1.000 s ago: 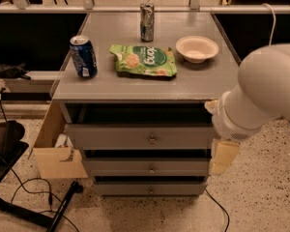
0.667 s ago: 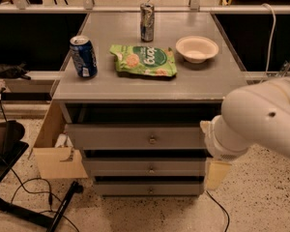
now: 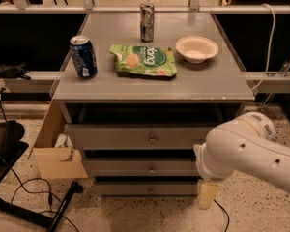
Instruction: Open middle drawer
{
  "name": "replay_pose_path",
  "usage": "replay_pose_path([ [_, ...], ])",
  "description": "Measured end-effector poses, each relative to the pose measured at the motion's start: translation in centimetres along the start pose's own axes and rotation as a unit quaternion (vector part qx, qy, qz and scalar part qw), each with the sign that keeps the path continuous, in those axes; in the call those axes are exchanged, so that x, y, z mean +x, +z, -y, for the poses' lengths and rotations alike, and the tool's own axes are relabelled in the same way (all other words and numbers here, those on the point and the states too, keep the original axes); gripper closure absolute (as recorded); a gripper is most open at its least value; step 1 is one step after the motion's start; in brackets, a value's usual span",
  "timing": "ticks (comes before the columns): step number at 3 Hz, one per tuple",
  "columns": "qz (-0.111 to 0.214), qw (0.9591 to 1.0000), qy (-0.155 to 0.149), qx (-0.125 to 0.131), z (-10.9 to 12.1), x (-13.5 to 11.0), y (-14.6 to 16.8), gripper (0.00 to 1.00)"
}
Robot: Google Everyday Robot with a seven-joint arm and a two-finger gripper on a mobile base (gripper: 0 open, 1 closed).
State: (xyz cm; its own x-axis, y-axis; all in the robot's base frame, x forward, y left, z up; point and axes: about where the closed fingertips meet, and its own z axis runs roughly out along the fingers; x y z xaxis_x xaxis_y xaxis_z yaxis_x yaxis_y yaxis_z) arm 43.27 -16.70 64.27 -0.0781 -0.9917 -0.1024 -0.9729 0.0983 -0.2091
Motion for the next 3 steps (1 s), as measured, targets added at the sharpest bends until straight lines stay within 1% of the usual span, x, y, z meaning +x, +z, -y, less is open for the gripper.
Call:
replay_pose_path([
  [1,0.013,0.9997,-0.018,-0.01,-0.1,-0.9,3.6,0.0],
  [2,0.002,0.9989,-0.046,-0.012,-1.0,-1.4,9.5,0.0],
  [3,-0.002,0.9986,-0.052,-0.009,-1.1,-1.1,13.2,0.0],
])
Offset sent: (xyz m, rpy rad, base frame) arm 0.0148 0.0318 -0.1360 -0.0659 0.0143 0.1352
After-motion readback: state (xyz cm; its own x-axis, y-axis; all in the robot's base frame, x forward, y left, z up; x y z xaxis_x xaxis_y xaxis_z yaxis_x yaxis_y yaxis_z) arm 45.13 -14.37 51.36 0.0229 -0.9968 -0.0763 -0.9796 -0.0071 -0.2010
